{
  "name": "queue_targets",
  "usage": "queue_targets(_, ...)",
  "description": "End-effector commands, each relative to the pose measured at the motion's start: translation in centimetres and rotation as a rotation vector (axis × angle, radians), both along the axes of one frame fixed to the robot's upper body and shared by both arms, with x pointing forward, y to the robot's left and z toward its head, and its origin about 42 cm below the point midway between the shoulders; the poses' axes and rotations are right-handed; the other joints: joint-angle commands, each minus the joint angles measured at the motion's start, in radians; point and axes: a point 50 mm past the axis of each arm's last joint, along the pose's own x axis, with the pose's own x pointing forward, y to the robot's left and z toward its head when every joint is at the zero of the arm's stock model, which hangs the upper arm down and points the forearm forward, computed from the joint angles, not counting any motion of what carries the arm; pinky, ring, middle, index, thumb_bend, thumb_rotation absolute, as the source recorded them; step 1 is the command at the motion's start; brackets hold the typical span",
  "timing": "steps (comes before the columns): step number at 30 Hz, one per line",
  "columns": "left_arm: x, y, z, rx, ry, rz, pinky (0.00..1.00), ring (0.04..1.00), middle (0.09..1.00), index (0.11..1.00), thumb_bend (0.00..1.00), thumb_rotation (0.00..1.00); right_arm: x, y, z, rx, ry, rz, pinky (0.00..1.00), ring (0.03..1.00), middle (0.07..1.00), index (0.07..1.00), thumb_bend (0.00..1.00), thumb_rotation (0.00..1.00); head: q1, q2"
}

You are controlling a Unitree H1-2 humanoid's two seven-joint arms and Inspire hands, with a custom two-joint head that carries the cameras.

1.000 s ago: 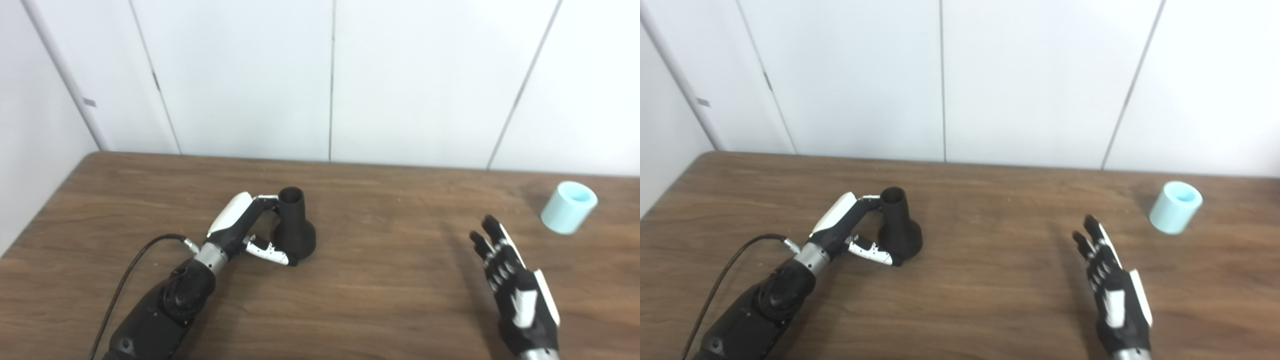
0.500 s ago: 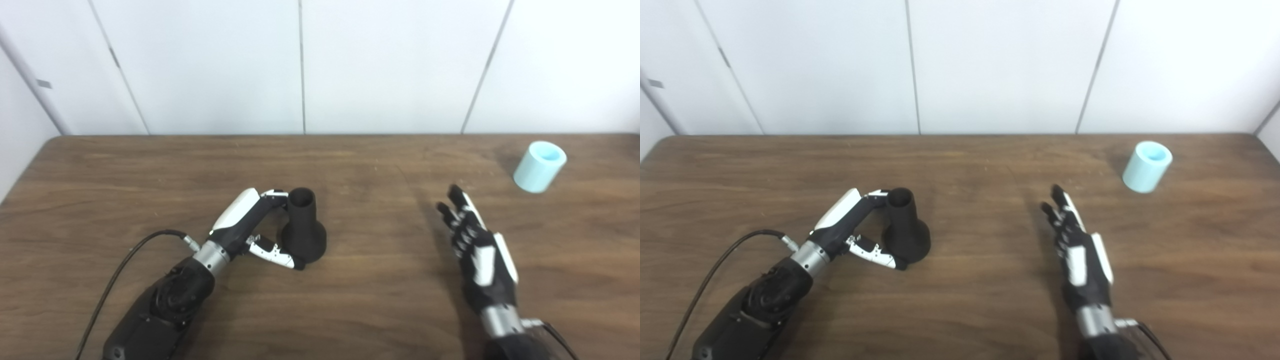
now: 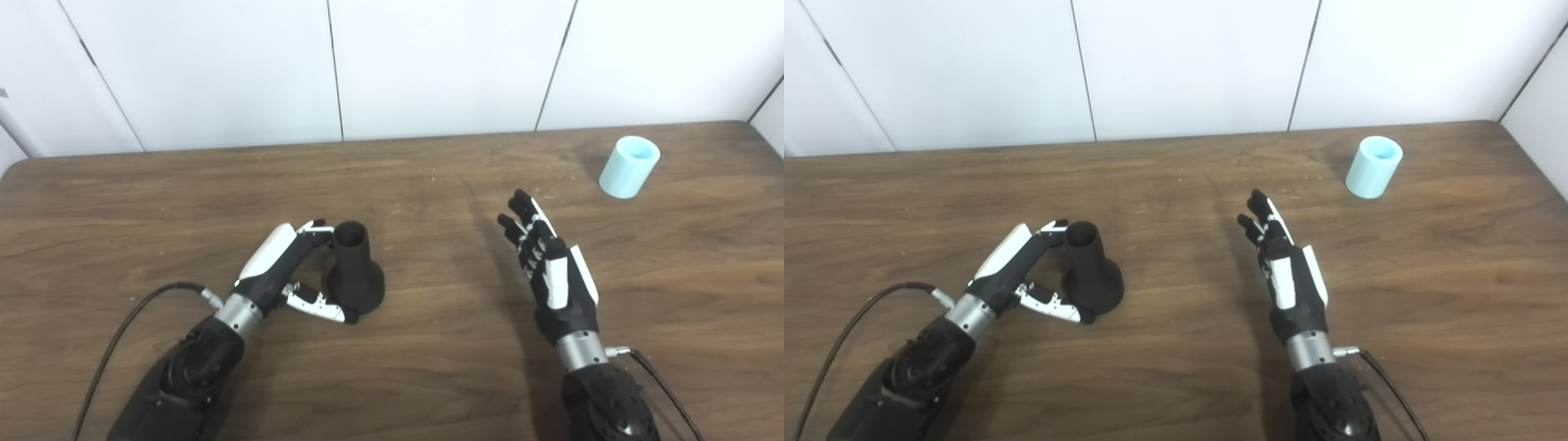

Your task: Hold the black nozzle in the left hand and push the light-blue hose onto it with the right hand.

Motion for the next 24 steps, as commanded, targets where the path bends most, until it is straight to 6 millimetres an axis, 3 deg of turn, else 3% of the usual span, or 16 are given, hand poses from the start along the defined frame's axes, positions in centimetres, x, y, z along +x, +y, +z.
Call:
queue_targets(1,-1.4,-0.9,-1.8,0.056,0.089,-0.047,0.98,0.751,0.497,0.482,0.52,0.00,0.5,0.3,1.3,-0.002,-0.060,0.004,0.95,0.914,0.959,0.955,0.73,1.00,0.000,0.001)
queue_targets(12,-2.2,-2.7,-3.3,0.022,0.110,-0.078,1.00,0.763,0.497,0.482,0.52,0.00,0.3,-0.1,0.2,-0.005,-0.053,0.012,0.96,0.922,0.968,0.962,0.71,1.00,0.007,-0.057)
queue_targets(24,-1.9,-3.0,-4.5,0.030,0.100,-0.075,0.98,0.764,0.497,0.482,0.52,0.00,0.3,-0.3,-1.1,-0.006,-0.058,0.024,0.97,0.925,0.973,0.961,0.66,1.00,-0.005,-0.115)
